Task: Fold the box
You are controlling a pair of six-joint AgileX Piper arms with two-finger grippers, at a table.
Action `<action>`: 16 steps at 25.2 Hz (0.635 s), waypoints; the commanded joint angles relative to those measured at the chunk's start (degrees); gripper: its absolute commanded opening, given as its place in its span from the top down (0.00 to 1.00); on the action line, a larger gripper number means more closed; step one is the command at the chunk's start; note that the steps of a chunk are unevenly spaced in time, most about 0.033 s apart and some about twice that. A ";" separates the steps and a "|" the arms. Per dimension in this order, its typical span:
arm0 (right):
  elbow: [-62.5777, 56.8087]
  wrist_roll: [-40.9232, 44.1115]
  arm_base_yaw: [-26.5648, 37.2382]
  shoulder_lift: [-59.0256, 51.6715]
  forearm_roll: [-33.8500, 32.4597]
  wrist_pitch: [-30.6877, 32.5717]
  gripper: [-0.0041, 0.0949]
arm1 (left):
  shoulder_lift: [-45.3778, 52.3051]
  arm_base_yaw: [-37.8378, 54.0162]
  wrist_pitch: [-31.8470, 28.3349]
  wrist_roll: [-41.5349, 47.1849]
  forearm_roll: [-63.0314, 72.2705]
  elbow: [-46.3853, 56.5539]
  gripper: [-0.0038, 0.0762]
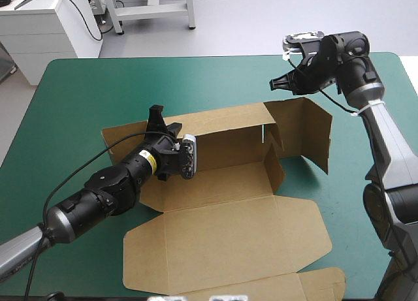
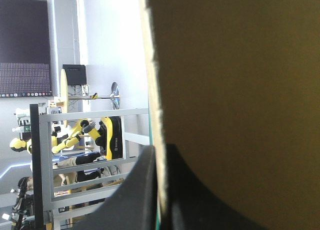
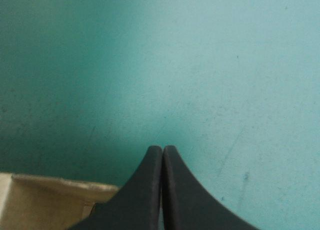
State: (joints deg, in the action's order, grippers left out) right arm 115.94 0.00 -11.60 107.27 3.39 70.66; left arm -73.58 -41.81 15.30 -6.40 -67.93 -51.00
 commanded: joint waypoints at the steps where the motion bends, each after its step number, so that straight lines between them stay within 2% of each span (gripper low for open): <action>1: 2.05 -1.37 1.90 -2.27 1.86 -3.87 0.98 | 1.57 -0.26 -3.41 4.04 -3.66 -1.20 0.96; 5: 2.13 -3.02 2.63 -1.45 2.54 -4.71 0.98 | 2.73 -0.26 -6.25 4.04 -3.66 -1.20 0.96; 9: 2.13 -3.44 2.63 -0.85 2.79 -4.97 0.98 | 3.21 -0.26 -4.92 4.04 -3.66 -1.20 0.96; 12: 2.13 -3.44 2.63 0.13 2.89 -2.63 0.98 | 3.33 -0.26 -4.34 4.04 -3.70 -1.20 0.96; 16: 2.03 -4.30 2.63 1.15 7.02 0.70 0.98 | 3.33 -0.26 -4.00 4.04 -3.70 -1.20 0.96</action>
State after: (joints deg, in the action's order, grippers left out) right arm 116.34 -3.57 -9.39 111.39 8.38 71.27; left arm -72.24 -41.88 11.55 -3.11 -70.64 -50.47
